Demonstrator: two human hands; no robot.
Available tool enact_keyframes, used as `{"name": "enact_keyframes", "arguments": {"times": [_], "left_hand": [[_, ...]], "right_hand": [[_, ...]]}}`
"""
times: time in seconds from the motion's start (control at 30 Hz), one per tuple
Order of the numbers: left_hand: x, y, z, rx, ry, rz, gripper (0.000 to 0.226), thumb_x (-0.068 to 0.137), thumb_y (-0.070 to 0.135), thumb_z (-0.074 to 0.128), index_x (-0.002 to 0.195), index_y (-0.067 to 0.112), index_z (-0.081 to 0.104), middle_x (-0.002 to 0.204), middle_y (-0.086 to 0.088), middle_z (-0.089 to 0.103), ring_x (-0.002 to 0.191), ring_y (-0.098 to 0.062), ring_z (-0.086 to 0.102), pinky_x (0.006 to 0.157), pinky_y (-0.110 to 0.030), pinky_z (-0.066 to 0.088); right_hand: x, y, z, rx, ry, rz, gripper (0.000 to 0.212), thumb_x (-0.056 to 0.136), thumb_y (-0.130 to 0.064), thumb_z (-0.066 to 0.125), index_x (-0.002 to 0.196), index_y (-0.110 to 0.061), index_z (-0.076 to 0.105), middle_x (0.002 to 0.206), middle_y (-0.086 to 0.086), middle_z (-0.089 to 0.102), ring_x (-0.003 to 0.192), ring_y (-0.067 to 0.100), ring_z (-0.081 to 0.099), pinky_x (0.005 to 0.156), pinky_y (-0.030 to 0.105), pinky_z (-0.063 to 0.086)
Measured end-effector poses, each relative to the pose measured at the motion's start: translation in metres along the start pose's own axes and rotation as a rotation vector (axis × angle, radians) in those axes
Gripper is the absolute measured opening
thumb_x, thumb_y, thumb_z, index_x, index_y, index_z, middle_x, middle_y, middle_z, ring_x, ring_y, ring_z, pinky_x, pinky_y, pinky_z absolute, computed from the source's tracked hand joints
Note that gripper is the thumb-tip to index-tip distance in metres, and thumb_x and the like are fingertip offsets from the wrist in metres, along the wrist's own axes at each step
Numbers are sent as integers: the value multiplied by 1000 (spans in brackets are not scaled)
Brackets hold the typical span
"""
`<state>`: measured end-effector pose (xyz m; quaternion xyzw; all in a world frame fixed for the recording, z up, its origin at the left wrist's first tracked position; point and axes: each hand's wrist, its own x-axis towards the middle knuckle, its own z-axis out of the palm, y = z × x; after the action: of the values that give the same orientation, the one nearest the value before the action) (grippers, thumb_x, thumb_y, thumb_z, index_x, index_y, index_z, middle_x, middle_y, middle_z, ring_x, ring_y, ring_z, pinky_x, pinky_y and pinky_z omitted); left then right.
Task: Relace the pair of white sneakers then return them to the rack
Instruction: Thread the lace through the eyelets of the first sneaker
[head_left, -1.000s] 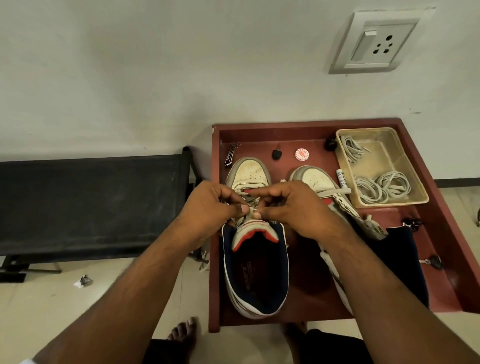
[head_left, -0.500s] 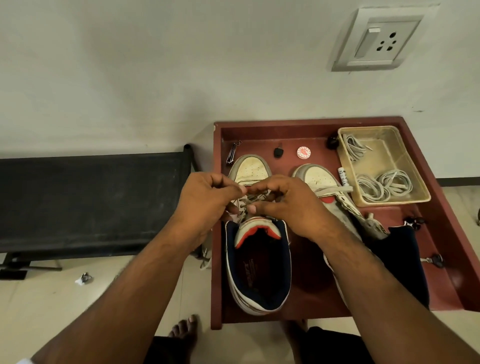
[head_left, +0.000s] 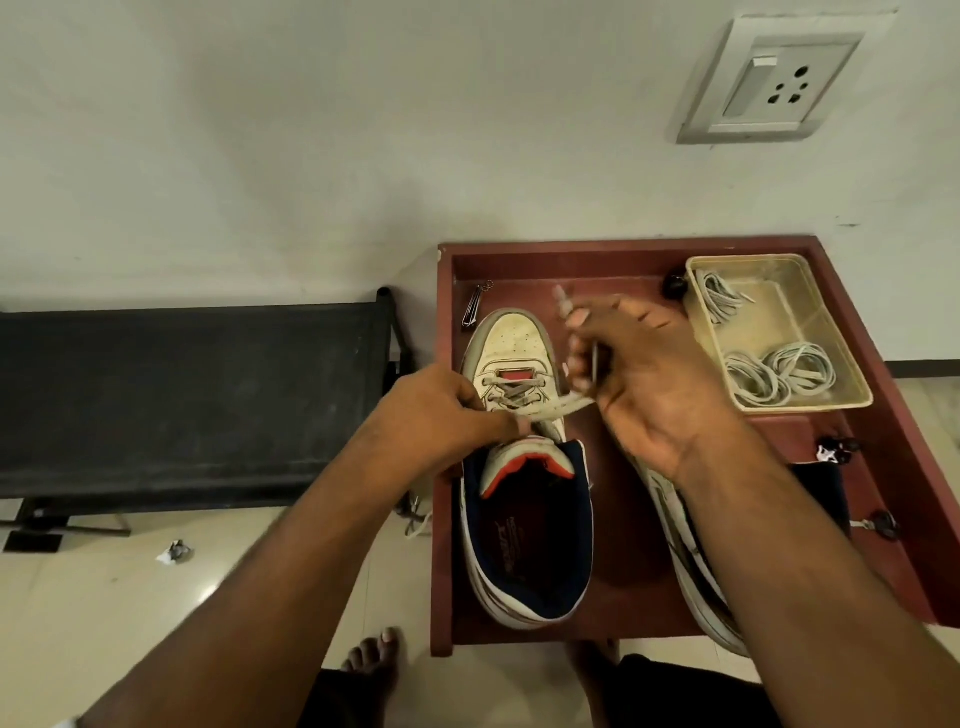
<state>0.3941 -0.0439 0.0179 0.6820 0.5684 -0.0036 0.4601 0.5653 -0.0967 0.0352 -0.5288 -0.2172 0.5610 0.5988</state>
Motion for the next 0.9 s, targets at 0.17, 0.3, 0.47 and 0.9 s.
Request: {"name": "enact_keyframes", "arguments": {"times": [0.17, 0.3, 0.47, 0.9], "left_hand": [[4, -4, -6, -43, -11, -26, 16, 85, 21, 74, 76, 9, 76, 78, -8, 74, 78, -27, 72, 74, -47, 61], [5, -11, -8, -309, -65, -115, 9, 87, 7, 70, 84, 0, 75, 89, -19, 74, 90, -36, 71, 76, -44, 62], [4, -13, -7, -506, -93, -170, 12, 87, -3, 67, 96, -8, 71, 98, -23, 72, 77, -22, 68, 56, -23, 59], [11, -11, 0, -675, -49, -215, 7, 86, -6, 66, 91, -8, 70, 77, -15, 70, 56, -13, 68, 47, -21, 52]], "right_hand": [[-3, 17, 9, -617, -69, -63, 4, 81, -10, 75, 78, -10, 74, 66, -8, 70, 60, -2, 62, 57, 11, 46], [2, 27, 7, -971, -92, -32, 3, 82, -18, 76, 78, -18, 76, 76, -12, 70, 73, 0, 65, 71, 20, 49], [3, 33, 11, -1111, -114, -38, 5, 84, -21, 74, 80, -18, 76, 83, -12, 69, 80, -1, 61, 75, 23, 46], [2, 46, 16, -1215, -15, -134, 10, 87, -29, 69, 87, -22, 77, 87, -5, 72, 81, 10, 65, 79, 33, 54]]}}
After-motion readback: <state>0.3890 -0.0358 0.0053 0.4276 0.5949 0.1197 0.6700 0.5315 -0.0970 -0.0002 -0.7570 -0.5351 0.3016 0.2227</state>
